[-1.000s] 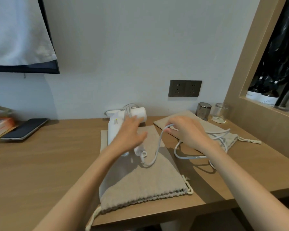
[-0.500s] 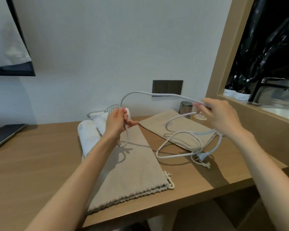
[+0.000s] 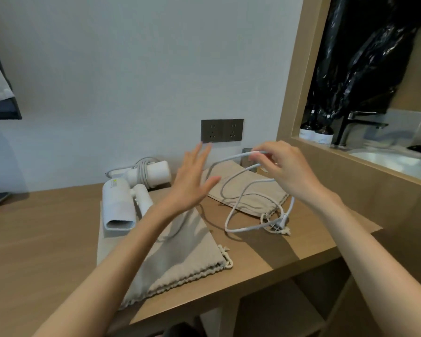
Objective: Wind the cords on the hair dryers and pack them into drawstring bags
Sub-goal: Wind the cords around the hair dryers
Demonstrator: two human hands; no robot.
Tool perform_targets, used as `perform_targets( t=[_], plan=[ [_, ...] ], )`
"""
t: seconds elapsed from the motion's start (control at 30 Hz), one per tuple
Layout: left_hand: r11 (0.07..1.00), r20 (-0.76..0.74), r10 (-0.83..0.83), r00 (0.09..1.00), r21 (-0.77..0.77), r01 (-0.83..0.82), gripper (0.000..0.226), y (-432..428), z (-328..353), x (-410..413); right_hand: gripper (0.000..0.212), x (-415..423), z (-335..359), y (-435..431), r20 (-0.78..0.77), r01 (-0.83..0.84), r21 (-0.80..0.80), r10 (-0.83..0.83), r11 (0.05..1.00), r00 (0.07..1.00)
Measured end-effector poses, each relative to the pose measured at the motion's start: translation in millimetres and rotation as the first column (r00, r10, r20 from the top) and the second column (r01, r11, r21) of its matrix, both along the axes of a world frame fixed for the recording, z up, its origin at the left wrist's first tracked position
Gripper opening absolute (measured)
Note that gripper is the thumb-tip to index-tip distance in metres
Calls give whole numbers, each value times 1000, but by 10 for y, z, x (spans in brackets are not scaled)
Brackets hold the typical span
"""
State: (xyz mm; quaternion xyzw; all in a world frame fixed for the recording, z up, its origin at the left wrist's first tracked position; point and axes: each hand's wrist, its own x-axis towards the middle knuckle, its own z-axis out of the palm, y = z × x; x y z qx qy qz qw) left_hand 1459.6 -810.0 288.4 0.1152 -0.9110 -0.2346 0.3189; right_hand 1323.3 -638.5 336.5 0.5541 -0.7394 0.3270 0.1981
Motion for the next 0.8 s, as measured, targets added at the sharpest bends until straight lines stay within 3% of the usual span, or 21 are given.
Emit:
perform_targets(
  t=[0.07,0.13,0.23,0.3,0.37,0.5,0.63,0.7,0.8],
  plan=[
    [976,20,-38,999,-215,42,54,156,163,-58,19,108,9,-55,16,-46,7,46,999,999],
    [968,-44,-105,993,-234,92,28,248,284,-54,20,197,31,-68,27,-71,10,71,997,997],
    [983,-175,-174,969,-88,160,28,206,333,11,25,234,65,-2,97,-79,-68,86,995,992],
    [994,-255,-94,962,23,103,32,69,296,23,29,224,73,36,173,-69,-152,95,986,980],
    [969,-327,-8,945,230,89,35,-51,259,25,30,232,60,31,218,-58,-186,99,981,971],
    [747,-334,249,909,664,39,34,-256,263,77,30,208,42,-6,182,-17,-235,61,972,981],
    [479,-333,440,834,873,95,31,-532,224,265,34,63,101,85,133,150,-345,-109,926,985],
    [491,-296,467,833,871,34,31,-592,163,319,33,39,126,108,147,171,-381,-123,909,981],
    [638,-217,414,884,762,-112,31,-559,91,299,32,51,92,62,156,185,-336,-139,923,978]
  ],
)
